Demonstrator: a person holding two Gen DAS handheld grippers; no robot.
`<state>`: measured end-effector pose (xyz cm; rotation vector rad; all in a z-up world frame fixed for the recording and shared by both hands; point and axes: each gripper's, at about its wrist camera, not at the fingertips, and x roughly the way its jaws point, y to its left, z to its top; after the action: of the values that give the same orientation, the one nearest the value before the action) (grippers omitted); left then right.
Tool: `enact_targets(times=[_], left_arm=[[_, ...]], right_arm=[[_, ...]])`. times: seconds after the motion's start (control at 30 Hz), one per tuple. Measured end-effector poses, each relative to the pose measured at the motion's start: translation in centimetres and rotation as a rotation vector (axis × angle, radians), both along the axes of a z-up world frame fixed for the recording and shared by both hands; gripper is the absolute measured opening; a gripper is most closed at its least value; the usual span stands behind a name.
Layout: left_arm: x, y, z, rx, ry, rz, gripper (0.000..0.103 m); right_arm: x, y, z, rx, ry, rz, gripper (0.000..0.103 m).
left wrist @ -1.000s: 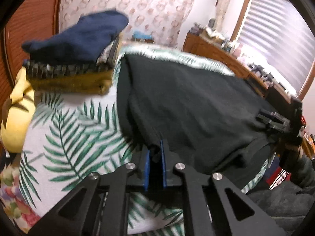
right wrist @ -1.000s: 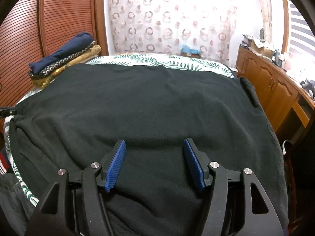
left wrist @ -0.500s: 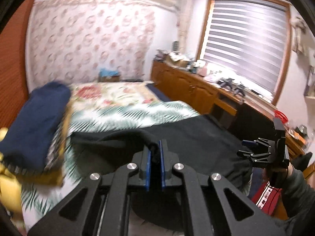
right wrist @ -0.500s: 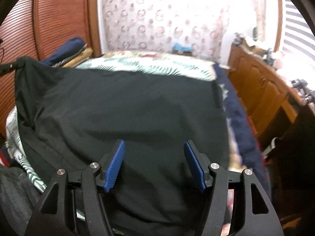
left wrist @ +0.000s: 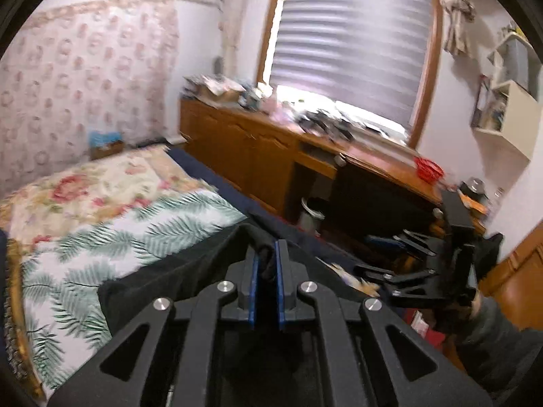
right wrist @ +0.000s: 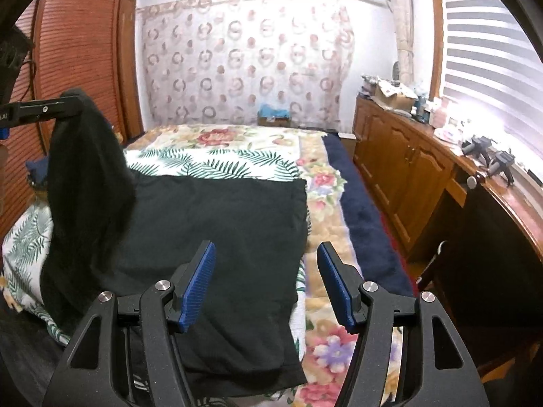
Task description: Fold small clothes
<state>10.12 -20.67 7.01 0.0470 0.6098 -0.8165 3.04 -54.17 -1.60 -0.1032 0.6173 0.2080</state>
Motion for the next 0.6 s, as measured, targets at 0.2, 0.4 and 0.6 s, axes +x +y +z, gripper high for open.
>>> enact_targets(times=[0.2,0.4,0.6], left_arm=[[-0.3,0.5,-1.1,0.074,-0.014,0.031,0.021],[0.4,4.5,-3.9,0.116,0.017,0.127,0.022],[0.2,9.6,-7.7,0.135,0.063,0.229,0.023]], right_arm=[[0.1,0.3,-0.7,0.005,0.018,0.014,0.064],[1.9,2.3,-1.3,0.018,0.044,0.072,0.064],[4.8,6.1,-2.9,0.001,0.111,0.172,0.064]])
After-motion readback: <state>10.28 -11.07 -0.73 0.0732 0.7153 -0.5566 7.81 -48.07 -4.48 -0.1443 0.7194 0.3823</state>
